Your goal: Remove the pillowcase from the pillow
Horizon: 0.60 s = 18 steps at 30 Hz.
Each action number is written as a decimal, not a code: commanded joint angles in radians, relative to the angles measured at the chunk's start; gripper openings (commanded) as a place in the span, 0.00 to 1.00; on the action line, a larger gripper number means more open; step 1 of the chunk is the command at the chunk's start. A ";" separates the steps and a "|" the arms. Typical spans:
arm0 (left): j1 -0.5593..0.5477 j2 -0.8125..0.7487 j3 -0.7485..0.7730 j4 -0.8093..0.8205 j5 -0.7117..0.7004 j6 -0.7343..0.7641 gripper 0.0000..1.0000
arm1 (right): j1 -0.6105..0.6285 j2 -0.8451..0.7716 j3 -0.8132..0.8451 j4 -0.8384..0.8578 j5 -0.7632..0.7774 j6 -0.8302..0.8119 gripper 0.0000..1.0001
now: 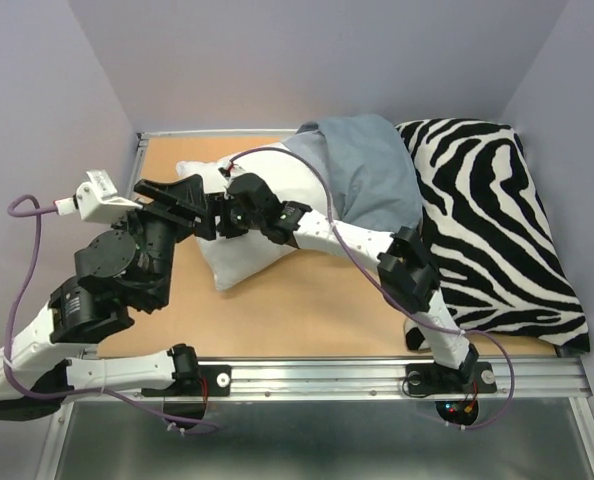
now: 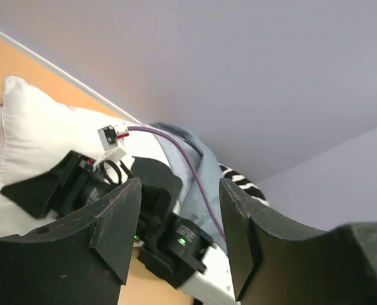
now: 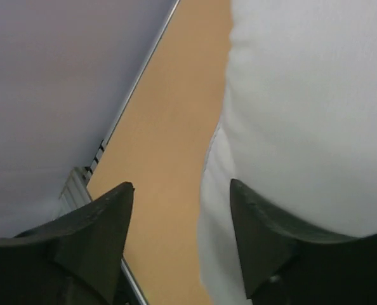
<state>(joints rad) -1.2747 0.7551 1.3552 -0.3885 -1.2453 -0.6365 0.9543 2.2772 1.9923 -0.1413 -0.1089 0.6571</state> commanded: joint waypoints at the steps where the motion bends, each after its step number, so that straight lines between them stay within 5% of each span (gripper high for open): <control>1: 0.102 0.093 0.005 0.134 0.079 0.167 0.63 | -0.014 -0.218 -0.084 0.077 0.092 -0.059 0.74; 4: 0.362 0.203 0.054 0.111 0.398 0.149 0.65 | -0.014 -0.336 -0.189 0.078 0.135 -0.080 0.83; 10: 0.715 0.295 0.008 0.231 0.862 0.118 0.68 | -0.051 -0.585 -0.446 0.033 0.305 -0.090 0.89; 14: 0.860 0.435 0.047 0.218 1.119 0.049 0.79 | -0.138 -0.735 -0.573 -0.014 0.396 -0.137 0.93; 18: 0.867 0.611 0.042 0.234 1.178 -0.023 0.83 | -0.312 -0.795 -0.575 -0.075 0.390 -0.188 0.97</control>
<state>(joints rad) -0.4053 1.2823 1.3769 -0.2050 -0.2501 -0.5861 0.7654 1.5349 1.4242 -0.1680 0.2108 0.5358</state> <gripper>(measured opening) 0.817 0.960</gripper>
